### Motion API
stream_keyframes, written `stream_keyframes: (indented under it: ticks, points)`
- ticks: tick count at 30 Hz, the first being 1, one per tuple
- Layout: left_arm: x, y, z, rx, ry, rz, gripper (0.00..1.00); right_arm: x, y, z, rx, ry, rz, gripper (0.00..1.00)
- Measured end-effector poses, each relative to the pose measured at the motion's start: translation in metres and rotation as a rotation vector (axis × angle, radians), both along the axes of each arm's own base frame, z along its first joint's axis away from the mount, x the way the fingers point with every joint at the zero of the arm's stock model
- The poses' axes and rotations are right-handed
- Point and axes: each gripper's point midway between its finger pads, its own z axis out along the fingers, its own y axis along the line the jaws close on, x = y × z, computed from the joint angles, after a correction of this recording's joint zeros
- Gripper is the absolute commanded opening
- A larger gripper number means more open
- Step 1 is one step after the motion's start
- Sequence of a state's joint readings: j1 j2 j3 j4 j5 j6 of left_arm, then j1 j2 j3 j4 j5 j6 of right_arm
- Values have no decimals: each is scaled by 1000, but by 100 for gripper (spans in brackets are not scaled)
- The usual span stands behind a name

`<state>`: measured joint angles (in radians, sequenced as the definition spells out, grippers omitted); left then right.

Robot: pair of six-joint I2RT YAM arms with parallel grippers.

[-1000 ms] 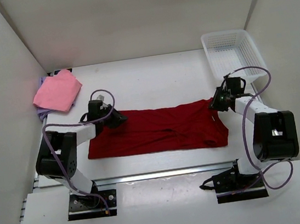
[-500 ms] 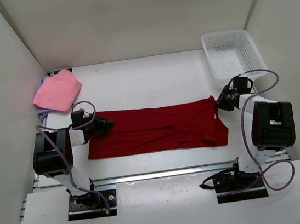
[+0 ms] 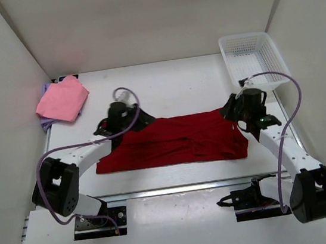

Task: Fold and stack the t-shirts
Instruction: Fold the other side of the tshirt into a rectangle

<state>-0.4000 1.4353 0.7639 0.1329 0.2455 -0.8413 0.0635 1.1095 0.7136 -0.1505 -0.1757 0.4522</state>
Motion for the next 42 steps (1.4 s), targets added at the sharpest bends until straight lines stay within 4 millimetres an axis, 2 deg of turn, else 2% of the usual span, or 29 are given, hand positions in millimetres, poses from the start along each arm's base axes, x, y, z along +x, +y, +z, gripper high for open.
stream_keyframes:
  ticks: [2, 5, 7, 10, 13, 17, 20, 25, 32, 34, 35, 37, 39, 42]
  points:
    - [-26, -49, 1, 31, -15, -145, 34, -25, 23, -17, 2, 31, 81, 0]
    - [-68, -114, -13, 75, -3, -337, 32, -62, 27, -54, 3, 124, 103, 0]
    - [-96, -144, -33, 112, 30, -435, 33, -81, 21, -72, 7, 171, 85, 0]
    - [-119, -165, -59, 164, 77, -499, 34, -93, 12, -79, 19, 185, 56, 4]
    - [-125, -169, -77, 204, 105, -502, 35, -93, 8, -73, 34, 163, 38, 13]
    - [-123, -164, -90, 241, 131, -470, 41, -95, 10, -67, 46, 131, 43, 13]
    - [-120, -163, -92, 242, 136, -441, 49, -96, 13, -66, 56, 126, 56, 13]
    - [-118, -163, -93, 240, 141, -413, 48, -102, 18, -72, 64, 141, 77, 13]
    - [-123, -176, -107, 240, 164, -422, 37, -101, 16, -61, 82, 97, 72, 13]
    - [-123, -178, -108, 224, 170, -418, 32, -100, 16, -59, 85, 87, 69, 13]
    - [-122, -179, -107, 216, 174, -413, 25, -100, 15, -59, 85, 86, 65, 13]
    - [-123, -181, -107, 205, 184, -409, 17, -100, 13, -60, 81, 90, 55, 17]
    - [-124, -182, -106, 196, 189, -412, 12, -99, 10, -63, 82, 97, 35, 22]
    - [-126, -183, -104, 185, 197, -415, 10, -95, -4, -71, 106, 110, -34, 24]
